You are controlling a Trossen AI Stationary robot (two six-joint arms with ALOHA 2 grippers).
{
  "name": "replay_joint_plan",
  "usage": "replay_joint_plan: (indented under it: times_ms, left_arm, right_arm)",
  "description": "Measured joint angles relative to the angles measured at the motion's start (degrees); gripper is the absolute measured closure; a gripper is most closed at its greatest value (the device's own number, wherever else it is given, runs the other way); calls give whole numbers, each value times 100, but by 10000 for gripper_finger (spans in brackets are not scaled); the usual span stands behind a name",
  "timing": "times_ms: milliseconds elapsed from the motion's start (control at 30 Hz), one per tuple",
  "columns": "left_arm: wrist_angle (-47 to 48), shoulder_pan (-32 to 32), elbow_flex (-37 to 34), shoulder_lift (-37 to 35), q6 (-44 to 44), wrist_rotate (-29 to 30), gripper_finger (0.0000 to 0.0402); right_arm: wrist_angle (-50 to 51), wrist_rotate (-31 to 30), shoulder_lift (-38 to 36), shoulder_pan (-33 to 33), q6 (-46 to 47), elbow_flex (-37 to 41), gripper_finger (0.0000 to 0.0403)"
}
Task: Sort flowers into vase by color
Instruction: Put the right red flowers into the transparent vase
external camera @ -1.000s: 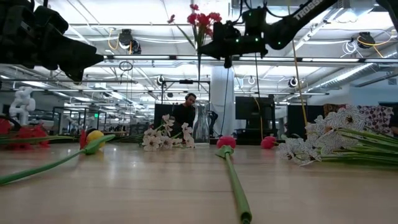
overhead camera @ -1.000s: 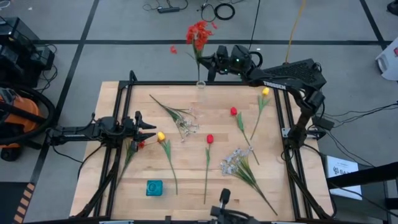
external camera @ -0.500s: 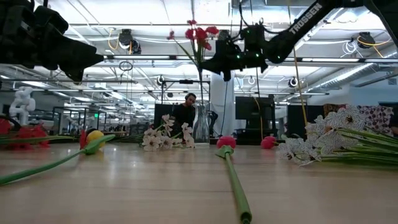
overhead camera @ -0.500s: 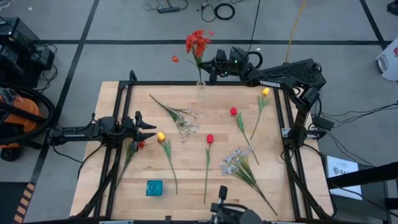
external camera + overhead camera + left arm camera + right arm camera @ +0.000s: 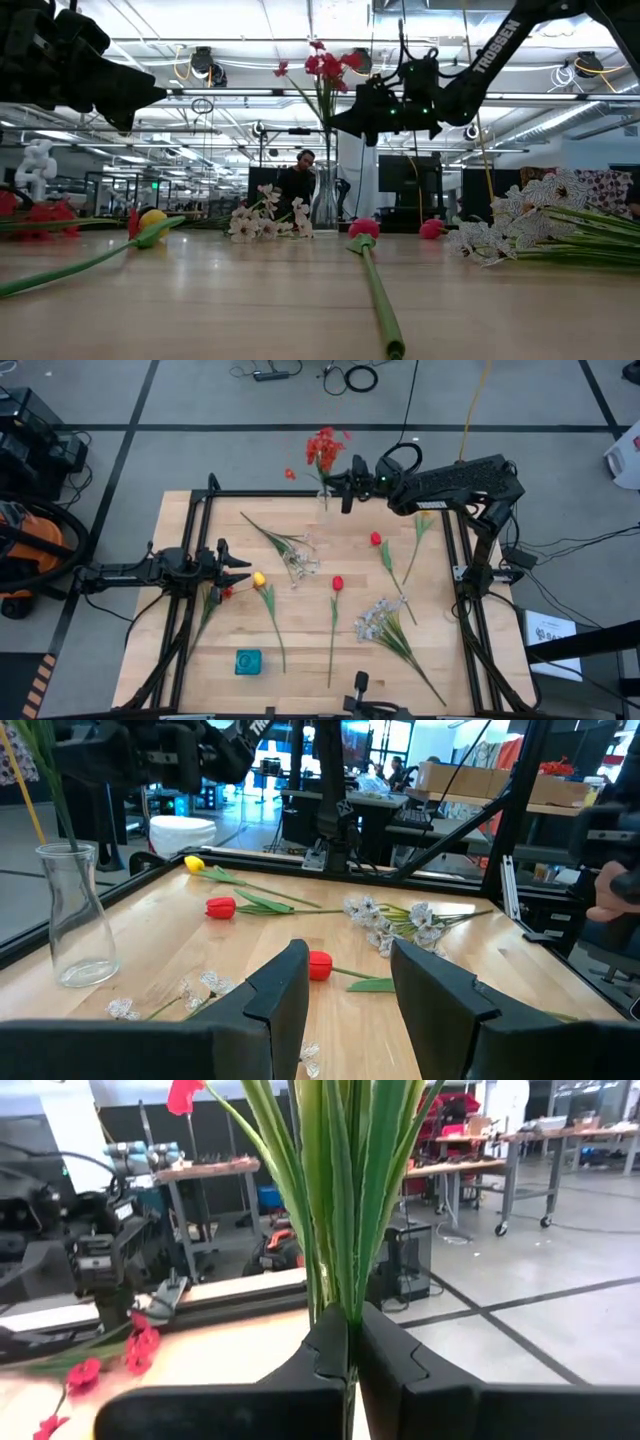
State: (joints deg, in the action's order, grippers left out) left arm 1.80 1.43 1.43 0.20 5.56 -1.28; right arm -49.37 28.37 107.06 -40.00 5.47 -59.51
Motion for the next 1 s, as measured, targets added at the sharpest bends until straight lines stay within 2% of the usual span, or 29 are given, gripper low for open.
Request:
replay_joint_plan:
  times_ms: [300, 667, 867, 1000]
  left_arm:
    - [0, 0, 0, 1, 0, 0, 251]
    - [0, 0, 0, -1, 0, 0, 251]
    - [0, 0, -2, 0, 0, 1, 251]
    - [0, 0, -1, 0, 0, 0, 251]
  right_arm:
    - [466, -33, 129, 73, 79, 2, 367]
    - [1522, -46, -357, 71, -222, 4, 304]
    - [3210, -960, -1021, 96, -881, -68, 271]
    - [4366, -1040, -1271, 172, -1200, -452, 255]
